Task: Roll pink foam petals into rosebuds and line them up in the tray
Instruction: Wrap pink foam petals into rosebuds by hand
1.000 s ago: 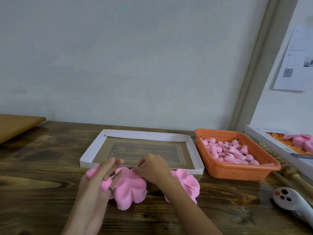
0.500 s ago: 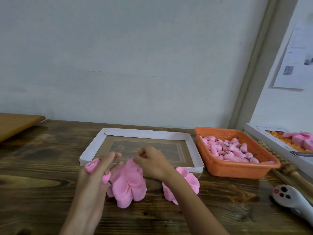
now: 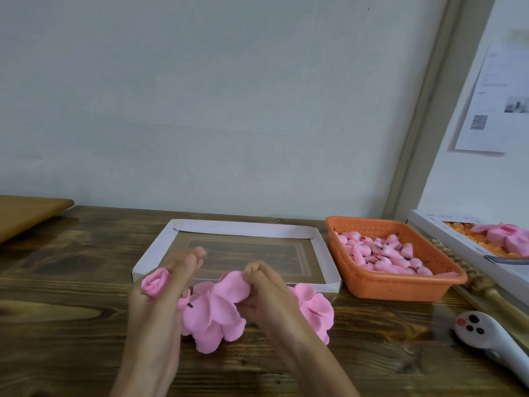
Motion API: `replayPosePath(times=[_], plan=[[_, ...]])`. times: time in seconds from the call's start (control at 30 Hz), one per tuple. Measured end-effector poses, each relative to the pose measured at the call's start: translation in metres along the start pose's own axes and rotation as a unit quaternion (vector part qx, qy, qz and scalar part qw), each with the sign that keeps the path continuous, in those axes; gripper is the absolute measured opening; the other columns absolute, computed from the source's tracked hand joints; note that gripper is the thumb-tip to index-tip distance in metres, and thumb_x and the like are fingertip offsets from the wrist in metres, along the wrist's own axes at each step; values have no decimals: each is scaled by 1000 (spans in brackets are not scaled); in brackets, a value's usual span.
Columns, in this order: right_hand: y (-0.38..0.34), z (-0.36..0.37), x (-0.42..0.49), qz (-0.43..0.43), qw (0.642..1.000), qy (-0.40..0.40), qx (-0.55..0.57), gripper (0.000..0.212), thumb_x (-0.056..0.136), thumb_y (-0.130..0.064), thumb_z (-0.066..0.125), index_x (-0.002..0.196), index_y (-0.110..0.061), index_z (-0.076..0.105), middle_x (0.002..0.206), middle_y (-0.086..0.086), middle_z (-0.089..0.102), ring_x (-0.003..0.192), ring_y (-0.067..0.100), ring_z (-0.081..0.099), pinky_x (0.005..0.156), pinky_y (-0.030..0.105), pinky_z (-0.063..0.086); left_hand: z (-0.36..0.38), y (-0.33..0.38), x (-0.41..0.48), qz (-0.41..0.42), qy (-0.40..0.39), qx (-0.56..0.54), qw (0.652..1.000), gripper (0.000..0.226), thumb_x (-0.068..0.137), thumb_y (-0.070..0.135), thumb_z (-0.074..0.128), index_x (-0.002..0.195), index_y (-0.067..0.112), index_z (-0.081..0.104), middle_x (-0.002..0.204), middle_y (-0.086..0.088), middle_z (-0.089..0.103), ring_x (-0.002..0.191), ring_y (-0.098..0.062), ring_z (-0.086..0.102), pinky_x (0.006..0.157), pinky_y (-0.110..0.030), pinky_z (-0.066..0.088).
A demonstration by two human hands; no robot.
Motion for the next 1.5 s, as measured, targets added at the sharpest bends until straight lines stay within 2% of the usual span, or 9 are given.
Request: replayPosePath(times=[0.13, 0.23, 0.47, 0.7, 0.87, 0.93, 1.07, 1.33, 1.5], plan=[[10, -1, -19, -7, 1000, 4, 24, 17, 78, -32, 66, 80, -20, 54, 112, 22, 72, 106, 41, 71, 82, 53, 59, 7, 3, -12, 11, -1, 41, 999, 28, 75, 38, 74, 89, 15, 81, 114, -5, 77, 112, -23, 71, 82, -34, 63], [14, 0, -30, -11, 997, -8, 81, 18, 69, -31, 69, 70, -20, 55, 83, 7, 70, 81, 23, 70, 69, 37, 59, 11, 0, -22, 7, 9, 26, 1000, 31, 74, 39, 74, 91, 14, 81, 112, -6, 77, 112, -24, 71, 95, -52, 54], [18, -4, -40, -8, 993, 13, 120, 22, 64, -31, 72, 67, -18, 54, 82, 9, 58, 87, 25, 58, 76, 37, 54, 19, -4, -35, -27, 22, -6, 999, 40, 69, 39, 74, 92, 6, 78, 108, -7, 78, 112, -33, 71, 98, -62, 51], [18, -1, -48, 8, 982, -3, 190, 27, 94, -5, 59, 69, -10, 51, 94, 25, 66, 99, 35, 66, 97, 54, 55, 25, -10, -40, -26, 27, -20, 999, 46, 69, 35, 73, 98, -1, 75, 107, -14, 77, 112, -44, 68, 96, -57, 52], [17, -1, -52, 23, 978, 13, 206, 22, 87, -6, 64, 69, -10, 52, 90, 22, 60, 97, 35, 64, 102, 58, 49, 23, -14, -40, -29, 21, -5, 999, 37, 70, 37, 74, 90, 6, 78, 107, -13, 77, 109, -41, 70, 92, -56, 54], [16, -1, -53, 25, 977, 14, 211, 12, 77, -13, 63, 69, -11, 54, 93, 23, 63, 99, 35, 66, 98, 55, 53, 24, -15, -40, -33, 17, 6, 999, 38, 70, 39, 74, 92, 9, 80, 105, -14, 77, 103, -37, 73, 88, -51, 57], [17, -2, -51, 30, 977, 15, 209, 19, 85, -10, 64, 75, -8, 49, 79, 13, 65, 82, 26, 69, 78, 41, 57, 25, -17, -40, -33, 18, 6, 999, 34, 70, 43, 73, 86, 14, 81, 101, -10, 79, 89, -24, 76, 75, -37, 63], [10, 3, -57, 5, 981, -1, 195, 13, 79, -17, 62, 68, -14, 54, 82, 12, 69, 73, 20, 67, 63, 30, 56, 19, -29, -34, -35, 28, 29, 999, 14, 80, 24, 73, 84, 14, 81, 81, -3, 77, 76, -23, 75, 61, -31, 63], [6, 4, -66, -67, 989, 17, 127, 16, 80, -14, 67, 86, -7, 53, 107, 11, 77, 93, 21, 69, 69, 31, 52, 22, -28, -38, -30, 4, 42, 999, 28, 69, 38, 73, 85, 16, 81, 100, -14, 78, 89, -34, 76, 74, -46, 62]])
Point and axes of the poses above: each hand's wrist, its own x-axis towards the middle knuckle, its own z-axis out of the palm, y = z × x, the point moved 5 cm from there along x, towards the middle knuckle
